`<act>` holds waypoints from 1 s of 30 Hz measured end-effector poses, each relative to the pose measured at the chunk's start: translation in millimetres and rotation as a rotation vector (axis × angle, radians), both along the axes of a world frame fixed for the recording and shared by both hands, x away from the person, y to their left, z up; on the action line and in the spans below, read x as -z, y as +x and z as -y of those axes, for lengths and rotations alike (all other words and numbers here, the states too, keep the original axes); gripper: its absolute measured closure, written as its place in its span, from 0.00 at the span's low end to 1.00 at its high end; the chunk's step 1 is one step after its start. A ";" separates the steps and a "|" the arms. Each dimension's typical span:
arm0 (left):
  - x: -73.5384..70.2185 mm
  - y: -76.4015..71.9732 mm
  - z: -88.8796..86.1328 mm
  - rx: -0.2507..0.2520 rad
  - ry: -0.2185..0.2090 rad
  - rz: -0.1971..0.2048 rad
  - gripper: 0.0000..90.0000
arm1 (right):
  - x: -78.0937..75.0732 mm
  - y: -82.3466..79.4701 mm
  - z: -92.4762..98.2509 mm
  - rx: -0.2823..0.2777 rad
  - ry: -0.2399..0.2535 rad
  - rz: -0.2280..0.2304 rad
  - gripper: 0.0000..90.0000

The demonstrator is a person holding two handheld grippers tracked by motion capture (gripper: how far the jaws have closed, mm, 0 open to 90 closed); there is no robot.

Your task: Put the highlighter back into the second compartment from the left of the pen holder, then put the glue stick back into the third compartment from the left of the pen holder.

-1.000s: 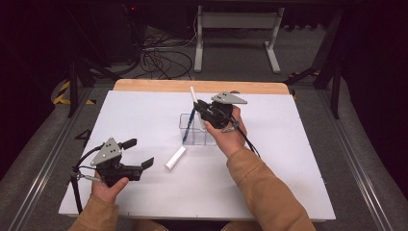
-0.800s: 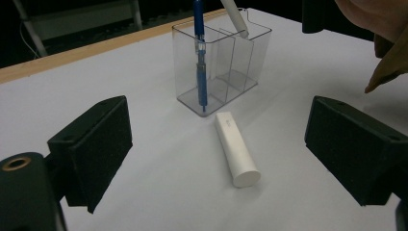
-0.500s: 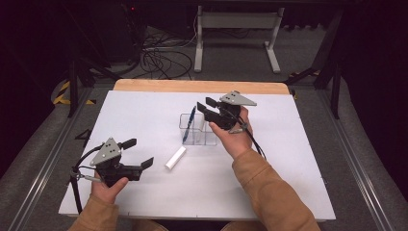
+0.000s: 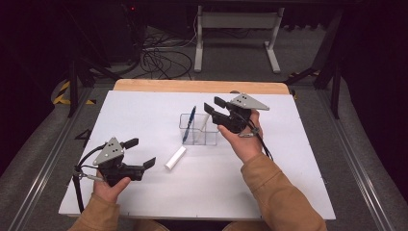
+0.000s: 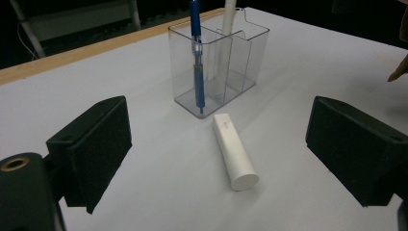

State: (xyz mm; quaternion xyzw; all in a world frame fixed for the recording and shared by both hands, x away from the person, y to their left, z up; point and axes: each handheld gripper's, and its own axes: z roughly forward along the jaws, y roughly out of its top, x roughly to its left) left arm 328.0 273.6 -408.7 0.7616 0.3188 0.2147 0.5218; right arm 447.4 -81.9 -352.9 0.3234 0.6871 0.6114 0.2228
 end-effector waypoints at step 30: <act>-7.1 3.9 10.5 0.027 0.008 0.000 0.11 | -3.4 -41.8 56.8 -0.037 -0.042 0.044 0.37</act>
